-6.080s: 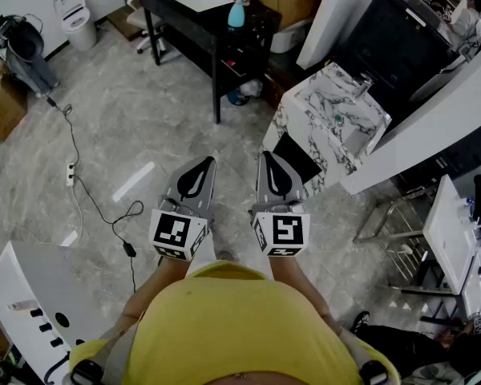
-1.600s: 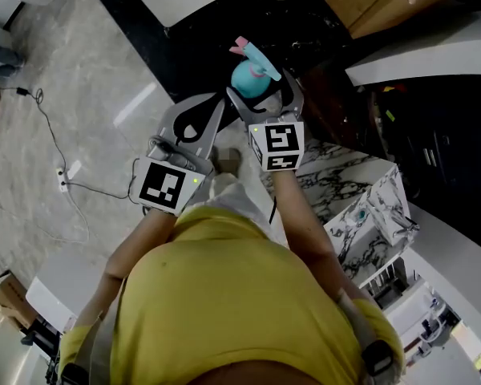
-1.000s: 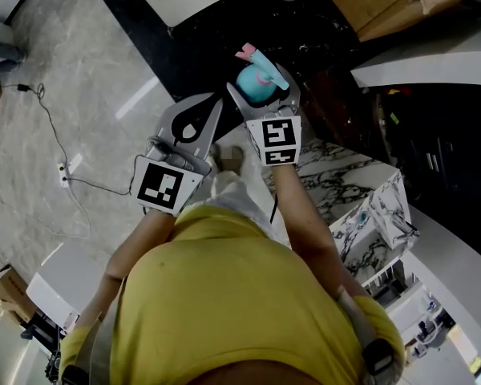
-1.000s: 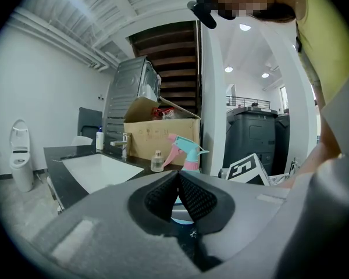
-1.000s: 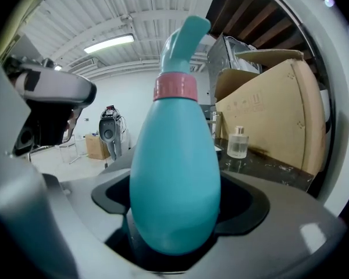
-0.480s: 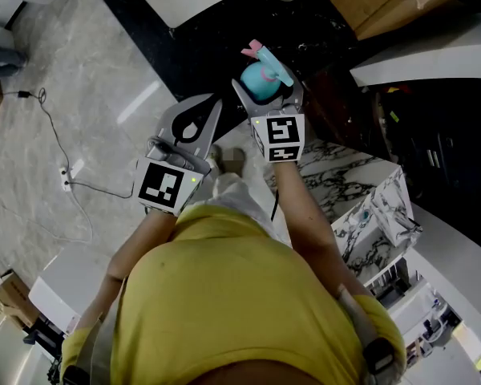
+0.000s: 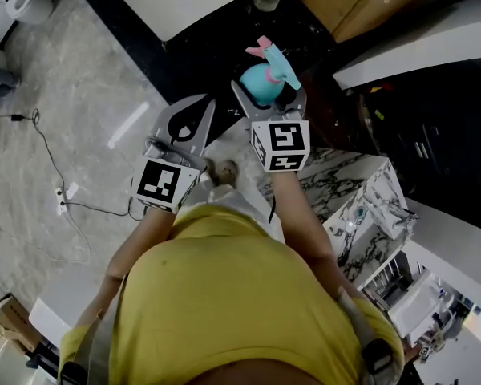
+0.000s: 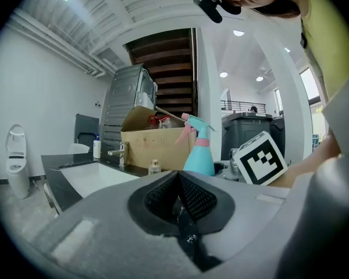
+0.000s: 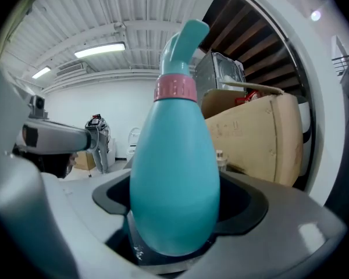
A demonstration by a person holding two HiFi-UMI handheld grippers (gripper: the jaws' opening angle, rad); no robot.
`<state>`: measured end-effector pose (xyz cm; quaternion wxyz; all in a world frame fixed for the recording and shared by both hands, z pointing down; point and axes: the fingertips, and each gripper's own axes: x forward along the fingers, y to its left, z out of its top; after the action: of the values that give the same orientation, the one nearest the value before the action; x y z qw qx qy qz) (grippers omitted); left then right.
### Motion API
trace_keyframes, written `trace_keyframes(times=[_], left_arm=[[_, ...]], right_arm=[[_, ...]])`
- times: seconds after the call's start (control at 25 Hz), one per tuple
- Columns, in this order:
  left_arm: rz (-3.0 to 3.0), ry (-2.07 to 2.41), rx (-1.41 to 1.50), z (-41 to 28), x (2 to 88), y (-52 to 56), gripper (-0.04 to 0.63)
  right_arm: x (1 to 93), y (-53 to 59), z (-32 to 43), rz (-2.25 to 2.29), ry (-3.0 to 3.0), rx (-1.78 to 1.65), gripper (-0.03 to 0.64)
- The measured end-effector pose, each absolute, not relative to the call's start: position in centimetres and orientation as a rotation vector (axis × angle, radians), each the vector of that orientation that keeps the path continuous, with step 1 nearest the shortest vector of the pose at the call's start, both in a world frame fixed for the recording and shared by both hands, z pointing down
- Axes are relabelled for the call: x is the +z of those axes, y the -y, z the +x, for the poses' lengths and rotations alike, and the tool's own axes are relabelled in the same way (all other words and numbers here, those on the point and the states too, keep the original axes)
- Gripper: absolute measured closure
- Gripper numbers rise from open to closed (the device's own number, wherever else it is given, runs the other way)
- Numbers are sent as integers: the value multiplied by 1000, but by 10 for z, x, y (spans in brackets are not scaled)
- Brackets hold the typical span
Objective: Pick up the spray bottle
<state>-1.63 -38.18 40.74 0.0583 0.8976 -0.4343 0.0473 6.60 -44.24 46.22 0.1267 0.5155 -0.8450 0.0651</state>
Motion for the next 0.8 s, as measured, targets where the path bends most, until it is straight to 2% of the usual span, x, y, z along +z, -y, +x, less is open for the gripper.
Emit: trace_keyframes(times=[0.36,0.8], left_arm=[[2758,1303,99,-14,385,383,591],[2790,1281,47,-9,357,380,591]], right_arm=[[387,413,90,1681,2396,129,221],[351,369,129,1906,2258,98,219]])
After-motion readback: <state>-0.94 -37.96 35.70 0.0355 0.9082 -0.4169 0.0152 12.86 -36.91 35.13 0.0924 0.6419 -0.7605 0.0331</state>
